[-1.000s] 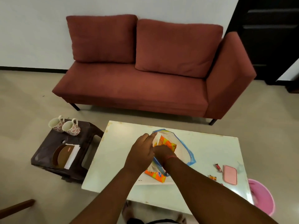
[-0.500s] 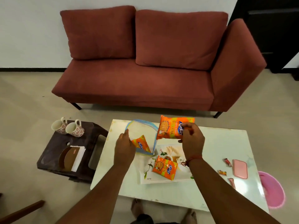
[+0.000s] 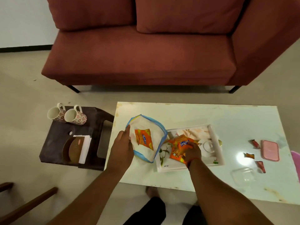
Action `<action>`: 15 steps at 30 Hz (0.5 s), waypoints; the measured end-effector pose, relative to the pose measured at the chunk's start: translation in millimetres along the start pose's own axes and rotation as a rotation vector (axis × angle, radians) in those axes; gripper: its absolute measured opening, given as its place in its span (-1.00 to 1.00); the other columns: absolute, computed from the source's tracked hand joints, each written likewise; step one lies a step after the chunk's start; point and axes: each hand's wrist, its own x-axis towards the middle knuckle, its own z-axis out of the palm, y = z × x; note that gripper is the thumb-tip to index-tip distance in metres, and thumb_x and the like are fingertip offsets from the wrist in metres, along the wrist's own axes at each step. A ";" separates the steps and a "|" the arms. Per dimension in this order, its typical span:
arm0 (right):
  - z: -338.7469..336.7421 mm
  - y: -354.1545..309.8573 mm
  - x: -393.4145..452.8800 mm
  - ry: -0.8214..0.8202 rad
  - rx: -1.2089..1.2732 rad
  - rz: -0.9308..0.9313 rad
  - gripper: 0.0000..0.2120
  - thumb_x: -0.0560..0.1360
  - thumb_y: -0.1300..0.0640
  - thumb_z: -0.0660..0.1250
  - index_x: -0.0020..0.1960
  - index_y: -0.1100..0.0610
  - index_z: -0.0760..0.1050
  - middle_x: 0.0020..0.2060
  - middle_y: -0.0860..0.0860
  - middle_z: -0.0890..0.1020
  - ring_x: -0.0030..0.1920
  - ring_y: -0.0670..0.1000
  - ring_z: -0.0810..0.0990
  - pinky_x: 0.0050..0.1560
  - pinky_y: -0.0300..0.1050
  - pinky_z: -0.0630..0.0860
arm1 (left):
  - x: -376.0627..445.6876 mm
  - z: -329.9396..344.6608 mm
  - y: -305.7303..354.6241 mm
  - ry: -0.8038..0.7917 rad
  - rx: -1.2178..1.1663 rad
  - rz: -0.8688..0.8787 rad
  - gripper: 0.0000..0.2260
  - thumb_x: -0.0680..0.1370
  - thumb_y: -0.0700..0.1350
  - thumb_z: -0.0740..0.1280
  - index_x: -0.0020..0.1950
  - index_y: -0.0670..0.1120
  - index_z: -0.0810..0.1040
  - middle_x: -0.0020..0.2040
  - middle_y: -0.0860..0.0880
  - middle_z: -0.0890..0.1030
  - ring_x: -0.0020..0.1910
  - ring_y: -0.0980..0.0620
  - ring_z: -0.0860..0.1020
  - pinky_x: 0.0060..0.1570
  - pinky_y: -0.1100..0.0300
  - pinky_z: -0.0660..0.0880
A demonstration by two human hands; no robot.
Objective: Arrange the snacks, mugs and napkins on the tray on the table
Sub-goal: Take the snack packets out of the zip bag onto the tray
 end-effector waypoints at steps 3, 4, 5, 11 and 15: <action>2.5 5.5 -0.5 0.031 0.105 0.058 -0.59 0.54 0.44 0.13 0.29 0.16 0.51 0.21 0.21 0.57 0.15 0.30 0.57 0.06 0.15 0.56 | -0.3 -2.4 -1.6 -0.047 0.084 0.075 -0.49 0.62 0.05 0.04 0.57 -0.03 0.16 0.18 -0.01 0.46 0.05 0.16 0.42 0.05 0.24 0.49; 0.7 2.6 -4.1 0.068 0.097 0.042 -0.64 0.54 0.41 0.15 0.23 0.15 0.53 0.18 0.23 0.60 0.10 0.30 0.60 0.05 0.18 0.58 | -1.5 -4.1 2.5 -0.057 0.092 0.097 -0.49 0.61 0.05 0.04 0.56 -0.04 0.19 0.17 -0.05 0.49 0.01 0.16 0.43 0.02 0.23 0.51; -1.6 -2.5 -10.2 0.112 0.095 0.009 -0.68 0.53 0.37 0.18 0.17 0.13 0.54 0.14 0.22 0.62 0.06 0.28 0.62 0.03 0.16 0.59 | -2.7 -6.0 7.5 -0.059 0.090 0.121 -0.47 0.59 0.08 0.02 0.55 -0.06 0.23 0.14 -0.07 0.52 -0.03 0.14 0.44 -0.02 0.22 0.52; -19.1 -59.8 -91.4 0.229 -0.160 -0.806 -0.77 0.50 0.36 0.22 -0.01 0.08 0.53 -0.03 0.02 0.59 0.03 0.04 0.55 0.05 -0.18 0.43 | -9.1 -3.4 51.2 -0.152 0.164 0.204 -0.45 0.63 -0.12 0.22 0.59 -0.04 0.10 0.23 -0.11 0.49 0.12 0.03 0.50 0.11 0.14 0.55; -29.1 -87.9 -134.7 -0.109 -0.655 -1.051 -0.81 0.53 0.27 0.24 0.07 0.09 0.56 0.01 0.03 0.59 0.03 -0.02 0.55 0.04 -0.26 0.45 | -23.8 -1.4 102.2 -0.155 0.168 0.276 -0.38 0.61 -0.06 0.30 0.59 -0.02 0.09 0.29 -0.09 0.47 0.18 0.02 0.50 0.14 0.20 0.52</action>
